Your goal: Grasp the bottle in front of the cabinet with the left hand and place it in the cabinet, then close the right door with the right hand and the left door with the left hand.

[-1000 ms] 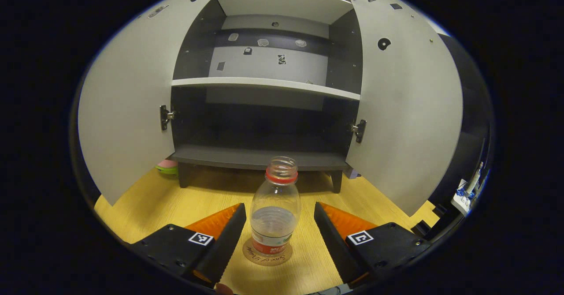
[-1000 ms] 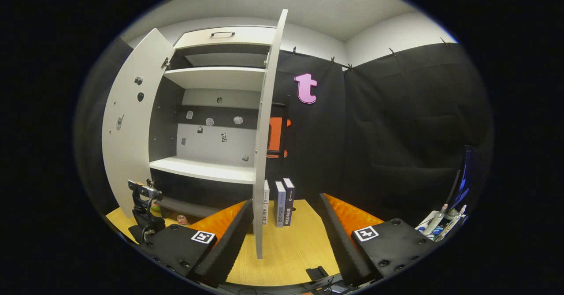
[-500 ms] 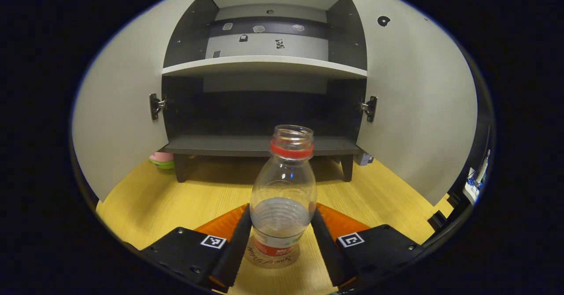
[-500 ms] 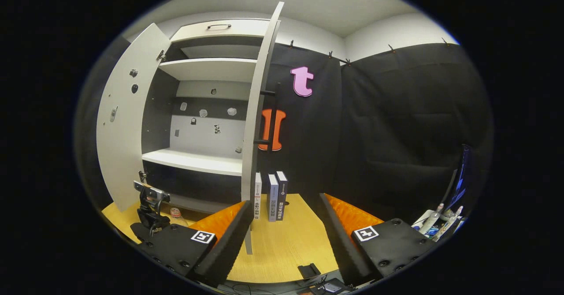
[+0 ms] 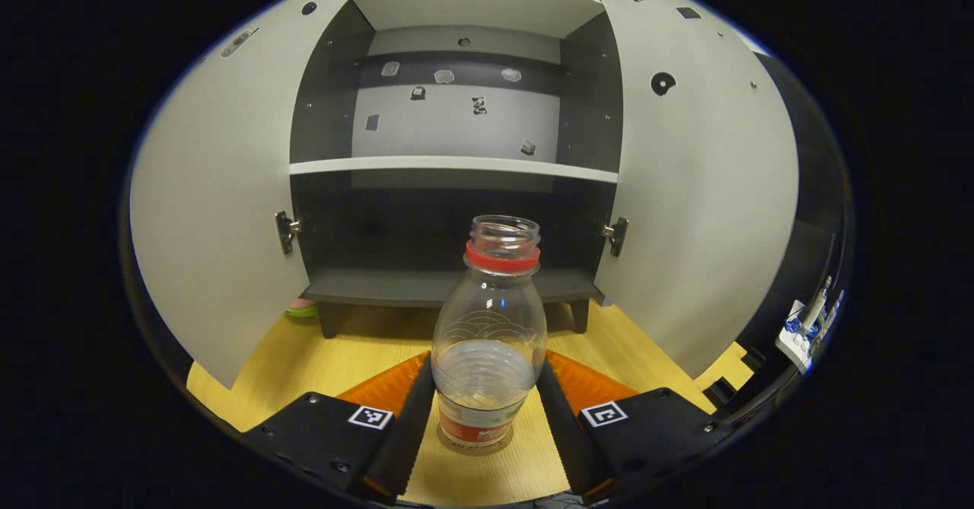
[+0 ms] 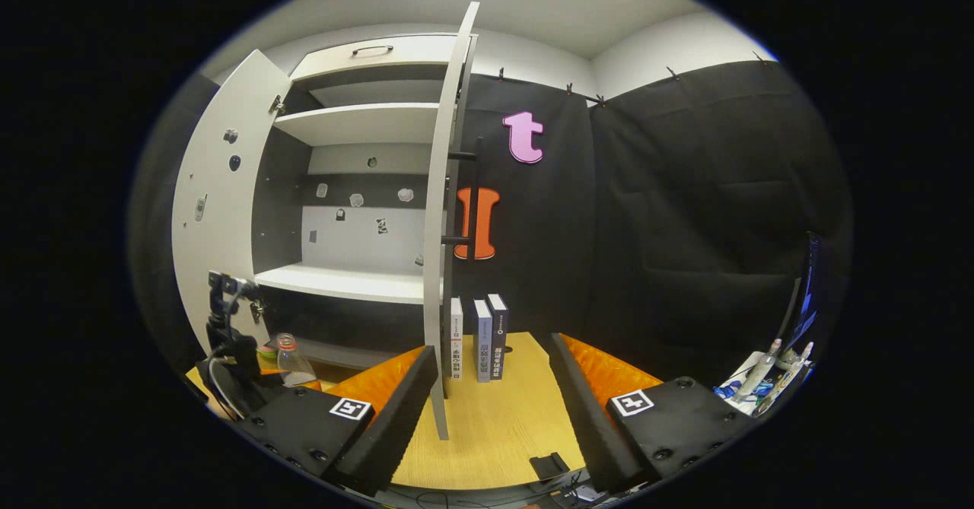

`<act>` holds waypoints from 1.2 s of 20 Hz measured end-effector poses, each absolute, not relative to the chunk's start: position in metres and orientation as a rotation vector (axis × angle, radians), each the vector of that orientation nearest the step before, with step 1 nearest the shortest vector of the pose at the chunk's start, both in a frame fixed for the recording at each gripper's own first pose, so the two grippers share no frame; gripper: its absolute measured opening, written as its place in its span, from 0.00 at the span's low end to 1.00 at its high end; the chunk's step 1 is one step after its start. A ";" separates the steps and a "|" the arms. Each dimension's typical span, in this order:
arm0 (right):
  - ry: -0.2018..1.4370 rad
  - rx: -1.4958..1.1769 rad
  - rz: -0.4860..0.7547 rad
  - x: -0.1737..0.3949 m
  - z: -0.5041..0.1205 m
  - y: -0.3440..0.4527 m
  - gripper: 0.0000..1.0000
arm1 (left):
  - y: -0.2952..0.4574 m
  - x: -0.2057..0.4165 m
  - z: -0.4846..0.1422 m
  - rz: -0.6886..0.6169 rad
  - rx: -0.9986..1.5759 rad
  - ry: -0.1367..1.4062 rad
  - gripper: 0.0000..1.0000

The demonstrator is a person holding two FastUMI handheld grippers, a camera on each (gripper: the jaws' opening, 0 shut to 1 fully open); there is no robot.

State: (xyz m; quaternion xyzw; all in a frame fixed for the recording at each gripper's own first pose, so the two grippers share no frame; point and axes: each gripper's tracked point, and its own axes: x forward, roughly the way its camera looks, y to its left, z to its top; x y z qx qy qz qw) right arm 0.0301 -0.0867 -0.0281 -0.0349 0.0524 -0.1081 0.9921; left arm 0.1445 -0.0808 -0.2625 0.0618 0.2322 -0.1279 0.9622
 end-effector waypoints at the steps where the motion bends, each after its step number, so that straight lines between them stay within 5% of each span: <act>1: 0.096 -0.074 -0.211 0.031 -0.025 -0.085 0.98 | -0.080 0.145 -0.245 -0.261 0.121 0.452 0.76; 11: 0.051 -0.080 -0.184 0.018 -0.012 -0.066 0.98 | -0.070 0.167 -0.095 -0.291 0.107 0.264 0.75; 24: 0.042 -0.083 -0.244 -0.006 -0.007 -0.074 0.98 | -0.047 0.284 -0.048 -0.255 0.061 0.261 0.76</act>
